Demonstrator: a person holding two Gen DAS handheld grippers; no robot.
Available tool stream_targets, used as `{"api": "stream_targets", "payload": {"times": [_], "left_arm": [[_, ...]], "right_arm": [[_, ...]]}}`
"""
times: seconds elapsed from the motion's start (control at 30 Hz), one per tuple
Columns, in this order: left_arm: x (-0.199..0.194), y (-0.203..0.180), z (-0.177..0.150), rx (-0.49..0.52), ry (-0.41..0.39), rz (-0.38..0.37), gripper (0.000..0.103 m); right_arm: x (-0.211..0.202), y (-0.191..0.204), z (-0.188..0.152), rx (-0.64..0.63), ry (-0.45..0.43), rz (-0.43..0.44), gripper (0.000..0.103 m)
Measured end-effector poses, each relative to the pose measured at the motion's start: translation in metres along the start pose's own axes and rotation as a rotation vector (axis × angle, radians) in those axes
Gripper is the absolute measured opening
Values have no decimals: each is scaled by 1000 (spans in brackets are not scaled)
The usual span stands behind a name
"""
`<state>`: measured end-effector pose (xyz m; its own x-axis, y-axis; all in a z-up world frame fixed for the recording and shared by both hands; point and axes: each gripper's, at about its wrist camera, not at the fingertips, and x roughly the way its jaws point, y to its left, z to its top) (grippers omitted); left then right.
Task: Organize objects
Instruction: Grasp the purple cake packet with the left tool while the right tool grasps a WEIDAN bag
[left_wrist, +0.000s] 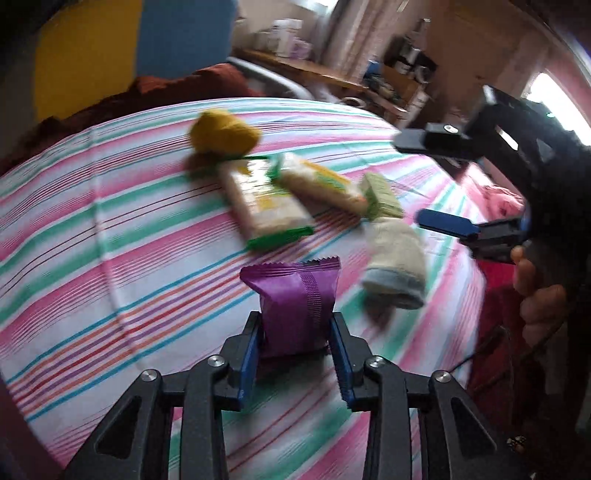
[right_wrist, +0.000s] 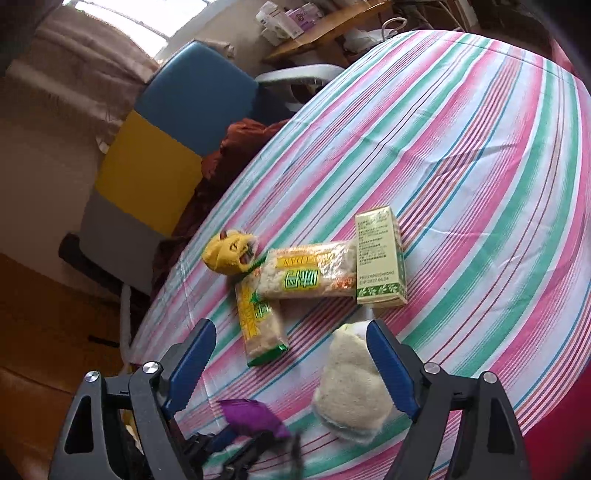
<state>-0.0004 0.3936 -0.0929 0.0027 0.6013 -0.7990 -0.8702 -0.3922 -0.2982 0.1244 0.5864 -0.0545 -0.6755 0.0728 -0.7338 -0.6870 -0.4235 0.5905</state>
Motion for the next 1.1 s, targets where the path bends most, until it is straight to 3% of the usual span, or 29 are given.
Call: {"api": "stream_targets", "payload": {"times": [0.1, 0.23, 0.4, 0.57, 0.73, 0.83, 0.87, 0.97, 1.1], "left_arm": [[7, 8, 5, -13, 10, 42, 41], [17, 3, 11, 53, 2, 99, 42], [13, 12, 5, 41, -45, 65, 42], [11, 20, 0, 19, -71, 30, 42], [7, 30, -3, -14, -82, -2, 42], [5, 28, -4, -8, -85, 4, 42], [4, 28, -5, -8, -86, 6, 42], [3, 25, -6, 3, -90, 18, 42], [8, 17, -3, 30, -92, 53, 40]], "right_arm": [[7, 12, -2, -85, 48, -61, 85], [17, 36, 6, -287, 117, -164, 85], [38, 69, 24, -668, 168, -296, 85], [87, 77, 25, -944, 332, -373, 85], [130, 72, 27, -1027, 400, -449, 85], [138, 64, 39, -956, 415, -377, 83], [137, 63, 41, -934, 426, -352, 70], [131, 64, 39, -925, 418, -323, 47], [116, 63, 37, -876, 371, -322, 46]]}}
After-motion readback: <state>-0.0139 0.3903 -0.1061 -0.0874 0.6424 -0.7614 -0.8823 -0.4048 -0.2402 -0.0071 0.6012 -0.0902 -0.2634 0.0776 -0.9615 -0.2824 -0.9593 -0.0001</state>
